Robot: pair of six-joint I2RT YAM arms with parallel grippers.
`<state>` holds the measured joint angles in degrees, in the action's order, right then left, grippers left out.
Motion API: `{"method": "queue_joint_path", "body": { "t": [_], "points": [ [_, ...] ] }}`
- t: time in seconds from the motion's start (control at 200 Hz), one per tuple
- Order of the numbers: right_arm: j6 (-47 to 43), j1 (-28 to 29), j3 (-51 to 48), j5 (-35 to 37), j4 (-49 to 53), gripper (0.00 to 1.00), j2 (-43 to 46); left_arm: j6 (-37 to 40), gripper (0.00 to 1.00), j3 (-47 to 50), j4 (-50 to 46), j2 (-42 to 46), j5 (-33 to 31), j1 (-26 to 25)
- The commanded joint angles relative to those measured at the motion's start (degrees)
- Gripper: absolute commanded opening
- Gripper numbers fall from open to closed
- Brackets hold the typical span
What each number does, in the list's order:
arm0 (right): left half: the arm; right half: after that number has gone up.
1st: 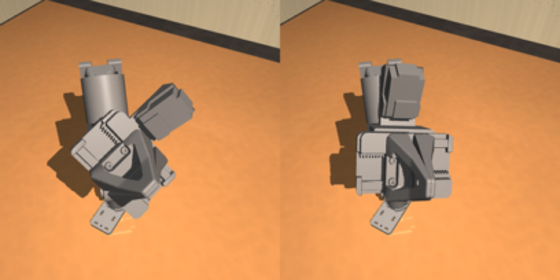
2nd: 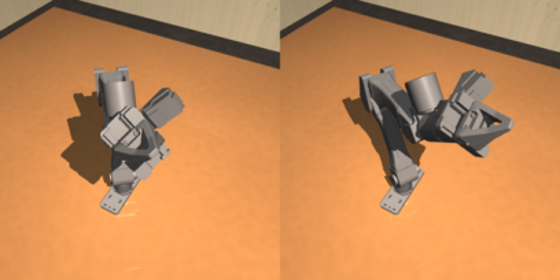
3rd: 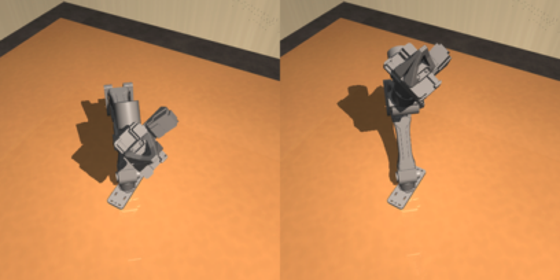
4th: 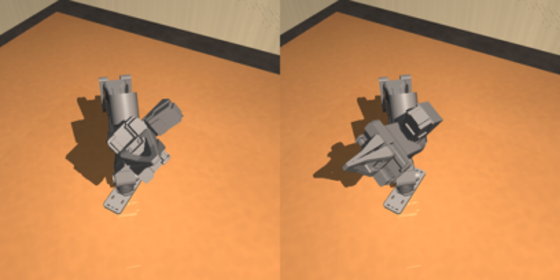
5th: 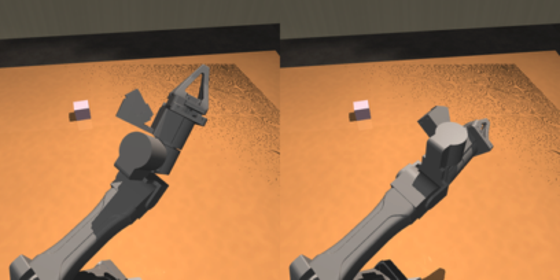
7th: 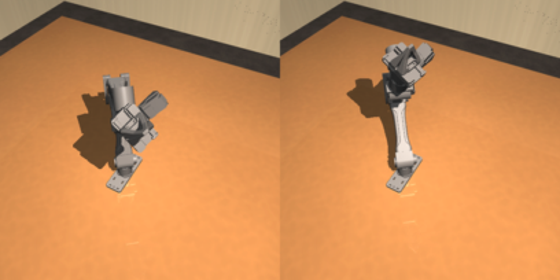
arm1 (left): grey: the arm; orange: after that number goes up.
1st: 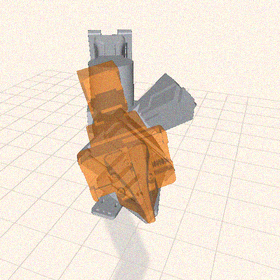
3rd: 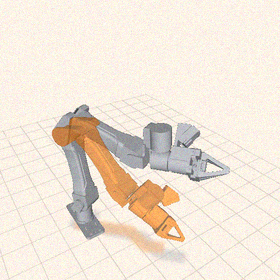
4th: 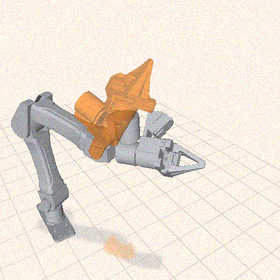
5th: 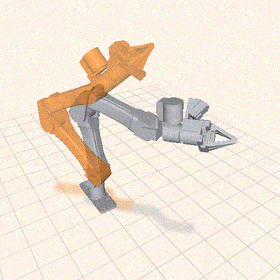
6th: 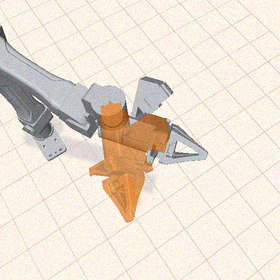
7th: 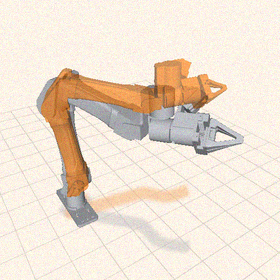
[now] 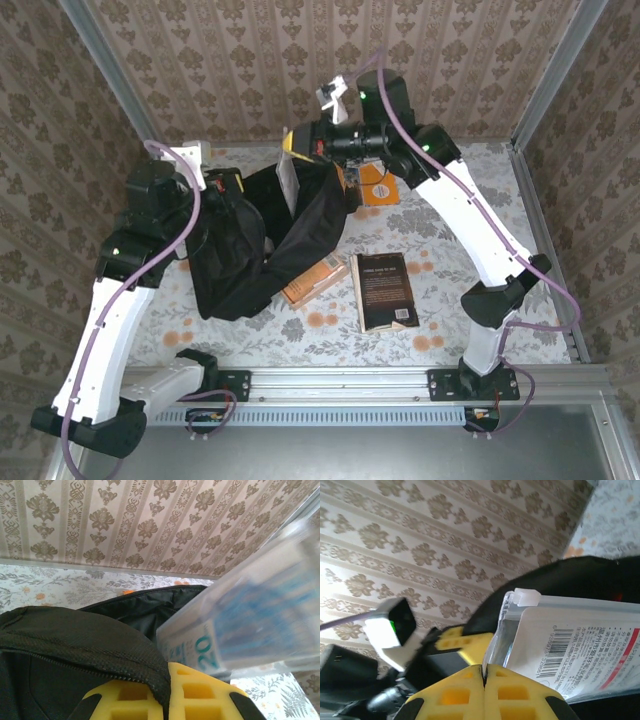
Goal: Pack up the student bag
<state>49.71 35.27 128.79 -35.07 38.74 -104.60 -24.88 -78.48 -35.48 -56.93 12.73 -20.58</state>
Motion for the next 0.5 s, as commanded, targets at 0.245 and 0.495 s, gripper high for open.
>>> {"method": "queue_joint_path", "body": {
  "t": [0.245, 0.495],
  "points": [
    [-0.79, 3.22, -7.42, -6.04, -4.38, 0.0, 3.41, -2.29, 0.0, -3.79, 8.38, 1.72, 7.3, -0.02],
    [-15.88, 2.97, 1.8, -0.25, 20.97, 0.0, -1.46, -0.89, 0.0, -3.2, 8.64, 3.16, 8.7, -0.33]
  ]
}}
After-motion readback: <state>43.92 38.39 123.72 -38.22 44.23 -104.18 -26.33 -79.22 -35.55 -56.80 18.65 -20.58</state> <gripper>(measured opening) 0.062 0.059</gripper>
